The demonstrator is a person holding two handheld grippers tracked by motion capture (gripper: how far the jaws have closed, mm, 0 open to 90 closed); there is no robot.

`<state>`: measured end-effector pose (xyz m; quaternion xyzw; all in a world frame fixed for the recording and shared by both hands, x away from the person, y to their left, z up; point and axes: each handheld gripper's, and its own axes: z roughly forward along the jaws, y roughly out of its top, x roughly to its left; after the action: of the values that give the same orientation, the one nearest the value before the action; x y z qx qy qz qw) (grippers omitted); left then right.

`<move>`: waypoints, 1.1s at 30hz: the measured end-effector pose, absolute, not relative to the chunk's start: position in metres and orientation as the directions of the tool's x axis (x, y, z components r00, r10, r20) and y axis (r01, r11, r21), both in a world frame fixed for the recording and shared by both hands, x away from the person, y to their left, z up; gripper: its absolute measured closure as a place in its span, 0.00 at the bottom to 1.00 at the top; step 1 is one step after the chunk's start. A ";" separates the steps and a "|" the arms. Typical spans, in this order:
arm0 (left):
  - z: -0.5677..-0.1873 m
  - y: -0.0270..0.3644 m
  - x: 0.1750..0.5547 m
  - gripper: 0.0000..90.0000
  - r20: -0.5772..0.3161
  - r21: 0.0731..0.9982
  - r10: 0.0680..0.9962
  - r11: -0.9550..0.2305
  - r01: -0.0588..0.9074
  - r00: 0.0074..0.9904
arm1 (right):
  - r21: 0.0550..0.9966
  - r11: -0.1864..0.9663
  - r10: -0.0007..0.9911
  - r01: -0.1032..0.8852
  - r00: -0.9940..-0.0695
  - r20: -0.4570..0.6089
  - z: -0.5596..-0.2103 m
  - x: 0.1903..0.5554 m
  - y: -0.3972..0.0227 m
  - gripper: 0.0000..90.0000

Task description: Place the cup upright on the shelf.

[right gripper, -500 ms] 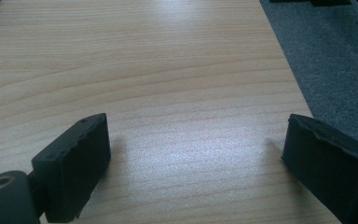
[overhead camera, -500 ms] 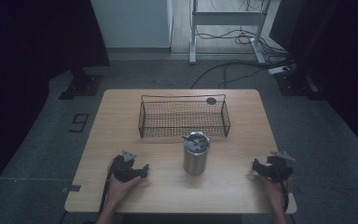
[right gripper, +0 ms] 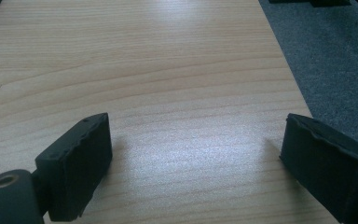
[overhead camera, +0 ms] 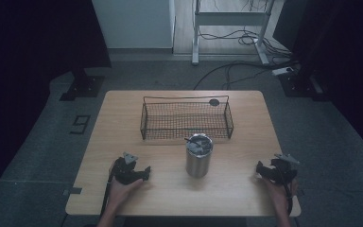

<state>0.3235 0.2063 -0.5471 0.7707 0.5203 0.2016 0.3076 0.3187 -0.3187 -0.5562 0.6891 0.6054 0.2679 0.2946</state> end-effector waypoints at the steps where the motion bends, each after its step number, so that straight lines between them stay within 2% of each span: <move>1: -0.547 0.206 0.324 0.13 -0.009 0.684 0.926 -0.270 0.678 0.378 | 0.731 -0.093 0.992 0.676 0.123 0.012 -0.556 0.319 -0.319 0.10; 17: -0.546 0.209 0.320 0.15 -0.013 0.685 0.921 -0.276 0.674 0.390 | 0.732 -0.088 0.993 0.676 0.116 0.013 -0.556 0.319 -0.319 0.11; 23: -0.531 0.210 0.317 0.16 -0.048 0.734 0.914 -0.241 0.635 0.402 | 0.732 -0.086 0.994 0.676 0.113 0.013 -0.556 0.318 -0.319 0.11; 33: -0.517 0.208 0.307 0.16 -0.072 0.765 0.901 -0.226 0.603 0.429 | 0.734 -0.083 0.994 0.674 0.111 0.011 -0.556 0.318 -0.319 0.12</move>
<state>0.3074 0.2084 -0.5173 0.7572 0.4963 0.1985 0.3753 0.3178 -0.3185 -0.5560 0.6844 0.6093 0.2709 0.2950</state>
